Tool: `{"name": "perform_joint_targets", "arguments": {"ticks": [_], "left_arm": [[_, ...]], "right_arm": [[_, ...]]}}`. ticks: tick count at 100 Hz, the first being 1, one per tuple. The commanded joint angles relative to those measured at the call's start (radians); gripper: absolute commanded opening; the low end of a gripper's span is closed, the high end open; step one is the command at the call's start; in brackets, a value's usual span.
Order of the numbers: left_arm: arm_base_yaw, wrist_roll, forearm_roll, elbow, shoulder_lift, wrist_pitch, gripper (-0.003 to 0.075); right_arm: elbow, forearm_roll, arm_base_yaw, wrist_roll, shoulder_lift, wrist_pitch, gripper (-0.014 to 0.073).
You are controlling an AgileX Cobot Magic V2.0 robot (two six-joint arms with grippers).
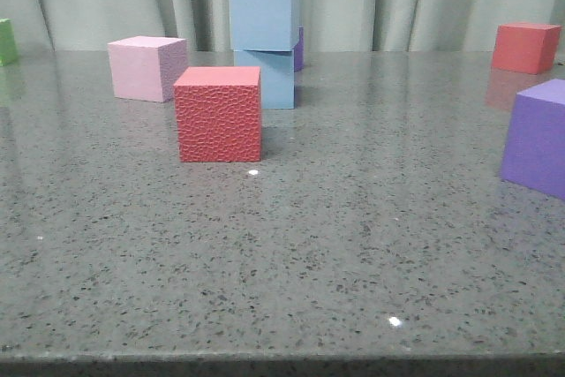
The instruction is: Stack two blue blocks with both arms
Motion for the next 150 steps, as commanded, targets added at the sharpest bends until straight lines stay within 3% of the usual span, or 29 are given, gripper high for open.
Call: {"name": "perform_joint_targets", "arguments": {"ticks": [1,16,132,150], "left_arm": [[0.004,-0.007,-0.029,0.028,-0.035,-0.105,-0.0018],[0.004,-0.007,-0.038,0.037,-0.035,-0.036,-0.0018],[0.004,-0.007,-0.038,0.037,-0.033,-0.044,-0.0019],[0.004,-0.007,-0.038,0.037,-0.033,-0.044,-0.0018]], "right_arm": [[-0.020,-0.044,-0.002,0.001,0.011,-0.070,-0.0113],[-0.020,-0.044,-0.002,0.001,0.011,-0.072,-0.0113],[-0.020,-0.044,-0.002,0.001,0.011,-0.073,-0.0113],[-0.020,-0.102,-0.002,0.001,0.011,-0.068,-0.0113]]}}
